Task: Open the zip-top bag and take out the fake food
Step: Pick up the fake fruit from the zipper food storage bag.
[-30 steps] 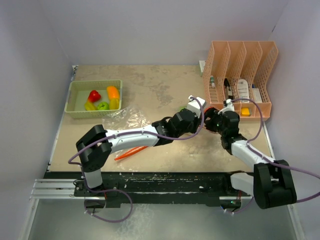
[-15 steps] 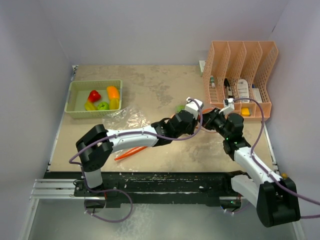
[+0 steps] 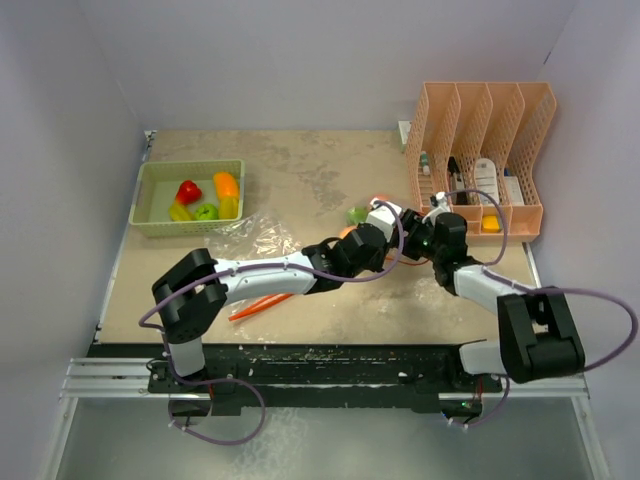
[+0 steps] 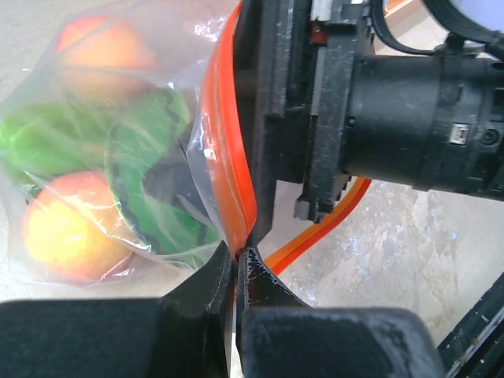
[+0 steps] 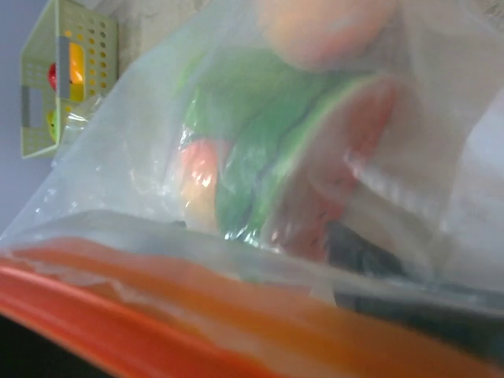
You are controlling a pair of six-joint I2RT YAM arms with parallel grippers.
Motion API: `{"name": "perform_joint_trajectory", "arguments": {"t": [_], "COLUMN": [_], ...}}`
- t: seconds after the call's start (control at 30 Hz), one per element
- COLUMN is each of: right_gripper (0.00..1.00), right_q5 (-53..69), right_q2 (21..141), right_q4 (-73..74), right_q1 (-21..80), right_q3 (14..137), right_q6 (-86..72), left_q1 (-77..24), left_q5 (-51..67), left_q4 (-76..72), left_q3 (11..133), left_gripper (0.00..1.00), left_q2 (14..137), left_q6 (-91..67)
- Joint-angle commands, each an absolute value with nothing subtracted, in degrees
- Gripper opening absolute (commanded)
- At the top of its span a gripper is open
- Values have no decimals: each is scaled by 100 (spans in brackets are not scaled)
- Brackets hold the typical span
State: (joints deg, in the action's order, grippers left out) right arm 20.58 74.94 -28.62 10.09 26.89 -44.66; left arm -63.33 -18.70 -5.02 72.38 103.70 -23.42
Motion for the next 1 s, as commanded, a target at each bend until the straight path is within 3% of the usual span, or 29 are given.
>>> {"name": "perform_joint_trajectory", "arguments": {"t": [0.0, 0.17, 0.4, 0.57, 0.97], "right_gripper": [76, 68, 25, 2, 0], "right_q5": [2194, 2031, 1792, 1542, 802], "right_q2": [7983, 8574, 8511, 7856, 6205], "right_q4": [-3242, -3300, -3059, -2414, -445], "right_q1": [1345, 1638, 1670, 1670, 1670], "right_q3": [3167, 3394, 3358, 3344, 3483], "right_q6": [-4324, -4306, -4262, -4081, -3626], "left_q1": [-6310, -6308, -6297, -6153, -5344], "left_q5": [-1978, -1951, -2132, -2265, -2267], "left_q4": [-800, -792, -670, -506, 22], "left_q3": [7255, 7280, 7275, 7341, 7149], "left_gripper": [2, 2, 2, 2, 6], "left_q2": [10173, 10201, 10173, 10222, 10158], "left_q6": [-2353, -2355, -2347, -2548, -3451]}}
